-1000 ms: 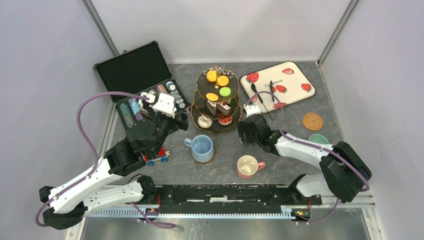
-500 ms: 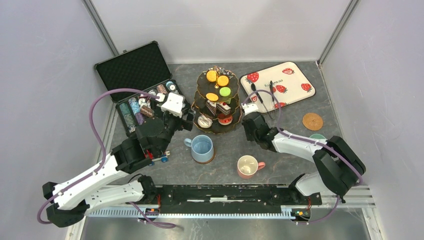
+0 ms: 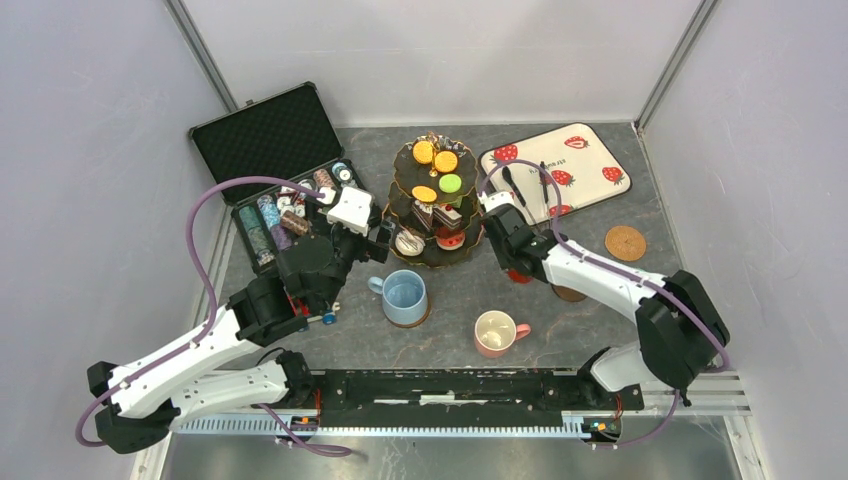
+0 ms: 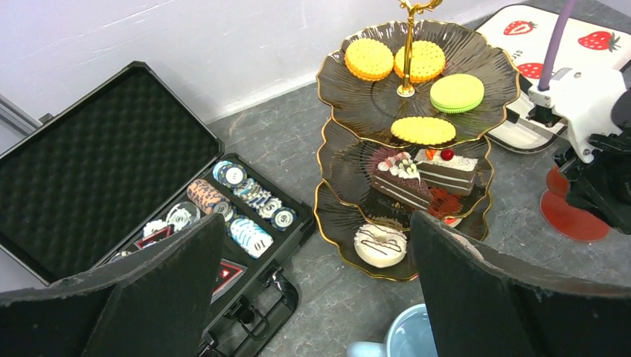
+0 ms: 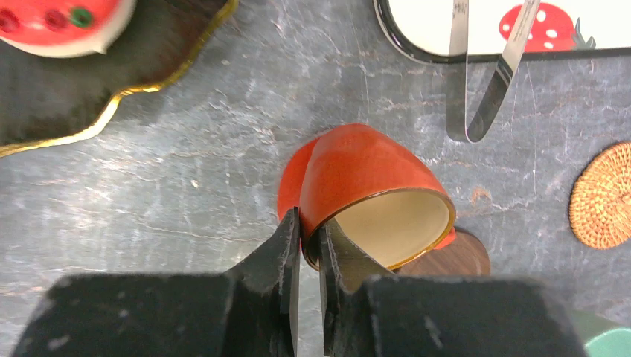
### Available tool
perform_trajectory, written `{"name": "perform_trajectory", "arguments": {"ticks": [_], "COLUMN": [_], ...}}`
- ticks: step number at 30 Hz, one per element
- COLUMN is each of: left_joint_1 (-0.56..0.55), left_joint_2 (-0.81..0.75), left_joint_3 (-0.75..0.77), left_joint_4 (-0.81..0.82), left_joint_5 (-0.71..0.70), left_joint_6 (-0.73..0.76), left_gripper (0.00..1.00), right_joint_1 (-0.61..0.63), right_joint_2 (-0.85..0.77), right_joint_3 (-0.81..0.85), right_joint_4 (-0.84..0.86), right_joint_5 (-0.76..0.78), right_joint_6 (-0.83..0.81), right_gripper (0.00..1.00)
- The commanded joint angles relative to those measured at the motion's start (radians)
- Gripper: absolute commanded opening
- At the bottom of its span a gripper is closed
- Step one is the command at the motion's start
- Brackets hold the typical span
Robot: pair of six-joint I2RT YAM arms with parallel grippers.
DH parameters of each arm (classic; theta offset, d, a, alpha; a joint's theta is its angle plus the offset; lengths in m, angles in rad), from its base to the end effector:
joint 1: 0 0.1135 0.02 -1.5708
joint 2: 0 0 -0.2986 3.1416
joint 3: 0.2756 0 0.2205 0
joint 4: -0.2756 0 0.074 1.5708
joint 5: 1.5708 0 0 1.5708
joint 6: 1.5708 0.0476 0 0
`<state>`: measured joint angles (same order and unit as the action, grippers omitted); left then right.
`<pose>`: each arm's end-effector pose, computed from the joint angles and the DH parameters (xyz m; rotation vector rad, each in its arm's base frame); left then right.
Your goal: Serve the afternoon tea
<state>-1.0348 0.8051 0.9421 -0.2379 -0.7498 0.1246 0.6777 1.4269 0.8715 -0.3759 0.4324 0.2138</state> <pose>0.0909 -0.0895 0.4062 0.3878 1.5986 -0.0679 0.2143 0.1469 0.2541 -0.3794 2.3608 -0.1322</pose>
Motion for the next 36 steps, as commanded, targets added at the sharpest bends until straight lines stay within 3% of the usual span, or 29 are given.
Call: {"name": "perform_trajectory", "arguments": {"ticks": [1,10,26,36], "left_joint_1": [-0.004,-0.003,-0.003,-0.003], "left_joint_2": [0.001,0.007,0.008,0.009], "left_joint_3": [-0.005,-0.005,-0.011,-0.015], "left_joint_4": [0.048,0.045,0.052,0.057], "left_joint_5": [0.007,0.006,0.018,0.009], "left_joint_6": [0.009,0.007,0.002,0.008], "left_gripper": [1.0,1.0,1.0,1.0], "right_joint_1": [-0.041,-0.06,-0.059,-0.06], "right_joint_2": [0.065,0.201,0.165,0.175], "right_joint_3": [0.073,0.166,0.172,0.176], "right_joint_4": [-0.152,-0.237,-0.272,-0.259], "right_joint_5": [0.017,-0.068,-0.083,-0.079], "right_joint_6": [-0.031,-0.076,-0.085,-0.085], "right_gripper": [0.11,0.1,0.12,0.34]}}
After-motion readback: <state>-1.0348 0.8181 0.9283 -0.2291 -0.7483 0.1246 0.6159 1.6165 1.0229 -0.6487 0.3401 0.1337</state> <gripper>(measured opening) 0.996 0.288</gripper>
